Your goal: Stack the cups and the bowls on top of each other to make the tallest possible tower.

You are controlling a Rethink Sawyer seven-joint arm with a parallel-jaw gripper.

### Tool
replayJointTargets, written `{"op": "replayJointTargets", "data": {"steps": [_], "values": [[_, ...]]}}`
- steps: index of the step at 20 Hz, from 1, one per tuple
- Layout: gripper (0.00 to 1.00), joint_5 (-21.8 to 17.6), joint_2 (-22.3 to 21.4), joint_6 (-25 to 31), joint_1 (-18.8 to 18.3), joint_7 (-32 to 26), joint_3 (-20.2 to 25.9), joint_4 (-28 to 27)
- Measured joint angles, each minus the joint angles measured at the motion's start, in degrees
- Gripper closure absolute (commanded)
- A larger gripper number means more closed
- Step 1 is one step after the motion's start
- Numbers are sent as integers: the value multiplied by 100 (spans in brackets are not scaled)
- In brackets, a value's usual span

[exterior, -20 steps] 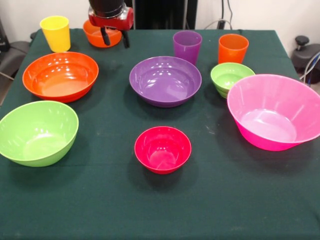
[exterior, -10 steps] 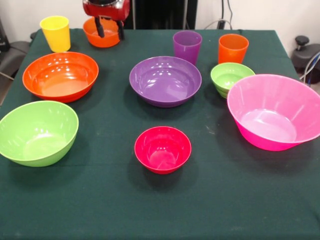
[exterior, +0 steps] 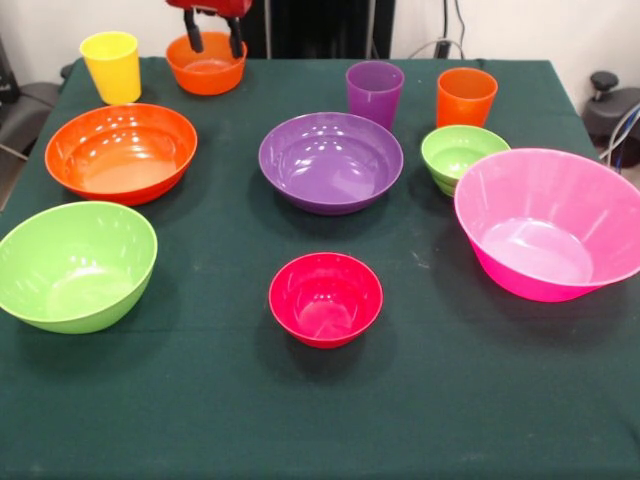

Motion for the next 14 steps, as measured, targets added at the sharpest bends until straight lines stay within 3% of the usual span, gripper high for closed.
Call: {"op": "replayJointTargets", "data": {"steps": [14], "values": [[0, -360, 204, -7, -220, 0, 1, 328]]}}
